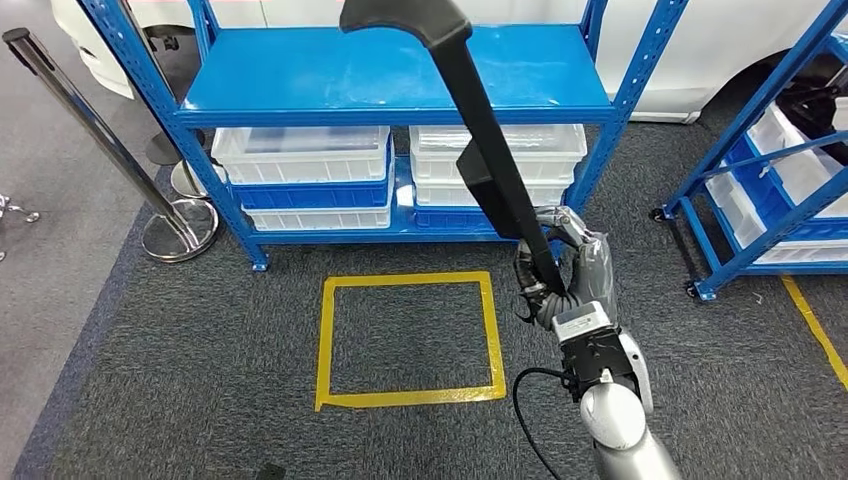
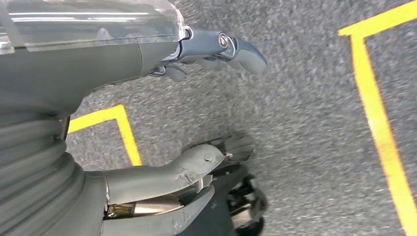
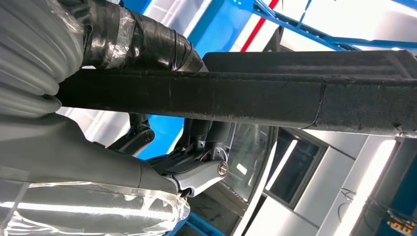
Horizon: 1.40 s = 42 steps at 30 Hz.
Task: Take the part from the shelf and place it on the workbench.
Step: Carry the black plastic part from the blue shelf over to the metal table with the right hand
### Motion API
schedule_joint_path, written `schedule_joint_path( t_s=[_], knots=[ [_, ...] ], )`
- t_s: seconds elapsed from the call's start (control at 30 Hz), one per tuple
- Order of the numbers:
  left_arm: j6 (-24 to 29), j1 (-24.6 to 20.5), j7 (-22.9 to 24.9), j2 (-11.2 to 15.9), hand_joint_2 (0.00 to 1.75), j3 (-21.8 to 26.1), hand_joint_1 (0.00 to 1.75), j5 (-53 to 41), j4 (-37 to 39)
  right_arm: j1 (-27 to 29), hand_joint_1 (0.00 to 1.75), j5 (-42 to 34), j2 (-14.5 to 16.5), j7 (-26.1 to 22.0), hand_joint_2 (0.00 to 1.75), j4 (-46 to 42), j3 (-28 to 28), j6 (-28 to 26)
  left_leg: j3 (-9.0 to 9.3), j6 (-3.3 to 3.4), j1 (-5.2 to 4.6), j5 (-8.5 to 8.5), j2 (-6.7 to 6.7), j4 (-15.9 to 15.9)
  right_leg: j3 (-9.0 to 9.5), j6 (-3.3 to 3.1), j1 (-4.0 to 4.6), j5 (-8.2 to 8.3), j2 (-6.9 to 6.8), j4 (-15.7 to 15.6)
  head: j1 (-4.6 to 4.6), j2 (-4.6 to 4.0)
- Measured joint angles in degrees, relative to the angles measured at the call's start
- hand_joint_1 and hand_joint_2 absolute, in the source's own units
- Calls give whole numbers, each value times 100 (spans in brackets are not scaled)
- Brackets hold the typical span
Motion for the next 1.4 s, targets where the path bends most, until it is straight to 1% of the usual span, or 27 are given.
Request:
schedule_joint_path(
  t_s=[0.07, 0.1, 0.13, 0.2, 0.23, 0.27, 0.33, 0.37, 0.4, 0.43, 0.47, 0.5, 0.53, 0.6, 0.63, 0.7, 0.73, 0.77, 0.87, 0.9, 0.93, 1.0, 1.07, 1.23, 1.3, 1.37, 1.4],
  knots=[
    [0, 3, 0, -2, 175, 0, 0, 0, 0, -8, 175, 1, 0, -1, 175, -3, 0, 1, -152, -53, -8, 62, -1, 121, 486, -25, 25, -134, 3, -696, -1, 0],
    [0, 6, 0, -2, 175, 0, 0, 0, 0, -13, 175, 2, 0, -2, 175, -3, 0, 2, -190, -86, -8, 98, -1, 153, 601, -46, 42, -232, 6, -899, -2, 0],
    [0, 8, 0, -1, 175, 0, 0, 0, 0, -15, 175, 2, 0, -2, 175, -3, 0, 2, -210, -121, -9, 143, -2, 161, 629, -73, 61, -254, 11, -987, 0, 0],
    [0, 13, 0, 2, 175, 0, 0, 0, 0, -20, 175, 1, 1, -1, 175, 1, 0, 2, -252, -190, 3, 153, -14, 176, 550, -152, 49, -155, -2, -993, 1, 0],
    [0, 17, -2, 3, 175, 1, 0, 1, 0, -21, 175, 0, 2, -1, 175, 1, 0, 2, -301, -224, 12, 19, -21, 271, 498, -199, 41, -90, -12, -1004, -1, 0],
    [0, 20, -5, 3, 175, 1, 0, 3, 0, -21, 175, 0, 3, -1, 175, 1, 0, 2, -374, -256, 27, -211, -26, 469, 435, -237, 32, -29, -21, -1015, -3, 0],
    [0, 24, -27, 3, 175, 2, 0, 18, 0, -16, 175, 0, 4, -1, 175, 0, 0, 1, -532, -315, 67, -745, -28, 1109, 296, -280, 43, 78, -24, -1014, -5, 0],
    [0, 24, -43, 3, 175, 2, 0, 31, 0, -11, 175, 0, 4, -1, 175, 0, 0, -1, -584, -336, 85, -876, -28, 1434, 226, -281, 50, 127, -25, -1012, -5, 0],
    [0, 25, -58, 3, 175, 2, 0, 44, 0, -4, 175, 0, 4, -1, 175, 0, 0, -3, -595, -350, 98, -875, -28, 1668, 155, -279, 54, 180, -27, -1009, -5, 0],
    [0, 26, -69, 3, 175, 2, 0, 54, 0, 3, 175, 0, 4, -1, 175, -1, 0, -4, -540, -356, 109, -749, -28, 1761, 83, -275, 58, 233, -28, -1005, -5, 0],
    [0, 27, -74, 3, 175, 2, 0, 60, 0, 10, 175, 0, 4, -1, 175, -1, 0, -4, -400, -351, 116, -569, -28, 1673, 15, -269, 60, 283, -26, -1001, -6, 0],
    [0, 26, -76, 3, 175, 2, 0, 63, 0, 17, 175, 0, 4, -2, 175, -2, 0, -4, -170, -335, 118, -424, -29, 1421, -41, -260, 62, 333, -21, -998, -6, 0],
    [0, 21, -77, 3, 175, 2, 0, 66, 0, 23, 175, 0, 4, -2, 175, -8, 0, -4, 135, -305, 109, -377, -30, 1031, -86, -244, 66, 376, -17, -994, -6, 0],
    [2, 2, -82, 3, 175, 2, 0, 69, 0, 27, 175, 0, 4, -3, 175, -25, -1, -7, 636, -235, 70, -525, -31, 285, -135, -188, 58, 458, -20, -996, -4, 0],
    [3, -8, -86, 3, 175, 2, 0, 70, 0, 30, 175, 0, 4, -4, 175, -33, -1, -8, 753, -203, 41, -609, -31, 59, -152, -151, 46, 498, -29, -1005, -4, 0],
    [5, -5, -94, 5, 175, 2, 0, 73, 0, 43, 175, -1, 4, -7, 175, -37, -3, -11, 798, -149, 17, -589, -15, -140, -177, -81, 27, 546, -44, -1012, -4, 0],
    [6, 7, -98, 6, 175, 3, 0, 75, 0, 52, 175, -1, 3, -8, 175, -37, -4, -11, 809, -113, 21, -544, -4, -204, -208, -60, 25, 486, -42, -948, -1, 0],
    [7, 19, -102, 7, 175, 3, 0, 77, 0, 59, 175, -1, 3, -9, 175, -38, -6, -11, 810, -74, 30, -492, 7, -249, -277, -47, 28, 350, -33, -780, 1, 0],
    [6, 33, -110, 7, 175, 4, 0, 92, 0, 91, 175, -2, 2, -9, 175, -38, -20, -11, 706, -4, 28, -422, 16, -224, -641, -13, 26, -239, -1, 190, 4, 0],
    [6, 37, -111, 7, 175, 4, 0, 96, 0, 106, 175, -2, 2, -7, 175, -37, -25, -11, 660, -5, 28, -414, 16, -192, -690, 5, 18, -313, 2, 394, 5, 0],
    [5, 44, -111, 7, 175, 4, 0, 96, 0, 118, 175, -2, 2, -7, 175, -37, -30, -11, 613, -13, 34, -410, 15, -147, -640, 24, 5, -284, 2, 400, 4, 0],
    [5, 56, -111, 7, 175, 4, 0, 95, 0, 123, 175, -3, 2, -7, 175, -37, -33, -11, 517, -57, 59, -435, 15, -14, -283, 67, -40, -51, -5, -126, 5, 0],
    [8, 56, -111, 11, 175, 4, 0, 94, 0, 122, 175, -4, 3, -9, 175, -39, -35, -10, 398, -135, 54, -493, 12, 163, 1, 62, -53, 47, -1, -621, 4, 0],
    [15, 61, -106, 18, 175, 4, 0, 96, 0, 141, 175, -10, 9, -14, 175, -51, -37, -9, 269, -250, 56, -586, 3, 369, -12, -111, -29, 54, 22, -701, -1, 0],
    [15, 55, -105, 18, 175, 4, 0, 96, 0, 137, 175, -14, 13, -15, 175, -52, -37, -7, 88, -299, 77, -845, -4, 779, -14, -152, -33, 77, 19, -717, -1, 0],
    [15, 59, -105, 17, 175, 4, 0, 95, 0, 136, 175, -21, 15, -15, 175, -52, -37, -2, -231, -326, 88, -1157, -5, 1468, -27, -173, -15, 88, 17, -717, -1, 0],
    [15, 66, -105, 17, 175, 4, 0, 94, 0, 136, 175, -24, 15, -15, 175, -51, -37, 0, -348, -323, 91, -1216, -5, 1711, -31, -179, -4, 90, 18, -717, -2, 0]
  ],
)
